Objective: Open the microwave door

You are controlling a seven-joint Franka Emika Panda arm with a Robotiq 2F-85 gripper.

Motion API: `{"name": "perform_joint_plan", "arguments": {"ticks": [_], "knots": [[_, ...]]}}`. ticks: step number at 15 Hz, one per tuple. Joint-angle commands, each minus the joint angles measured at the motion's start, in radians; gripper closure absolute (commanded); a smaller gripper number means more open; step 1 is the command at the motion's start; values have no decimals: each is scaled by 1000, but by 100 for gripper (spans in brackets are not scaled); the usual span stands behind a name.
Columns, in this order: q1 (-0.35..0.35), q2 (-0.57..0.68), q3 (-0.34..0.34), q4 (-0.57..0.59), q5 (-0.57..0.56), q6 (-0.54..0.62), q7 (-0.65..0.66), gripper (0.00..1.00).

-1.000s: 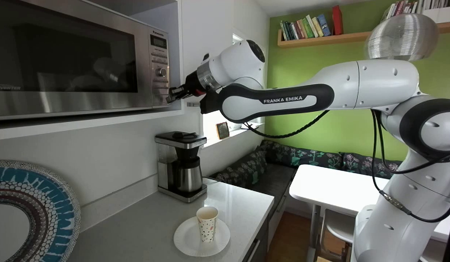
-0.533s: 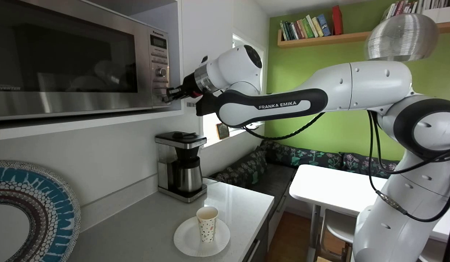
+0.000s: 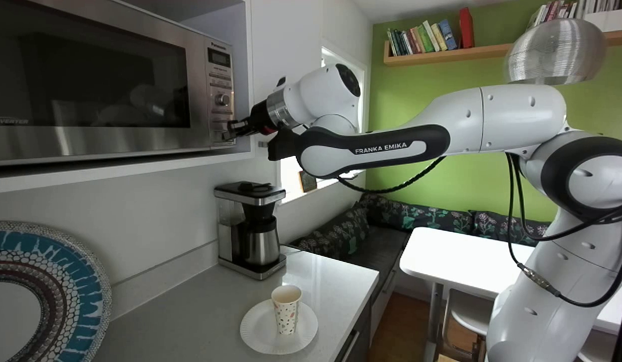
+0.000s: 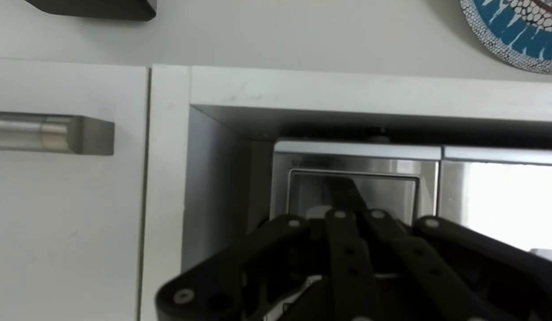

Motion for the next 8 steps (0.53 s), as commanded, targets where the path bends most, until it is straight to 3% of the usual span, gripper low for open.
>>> {"name": "perform_joint_plan", "arguments": {"ticks": [1, 5, 8], "knots": [[-41, 41, 31, 31, -40, 33, 47, 100], [-82, 59, 63, 45, -63, 39, 98, 100], [-144, 65, 112, 66, -100, 38, 218, 100]]}}
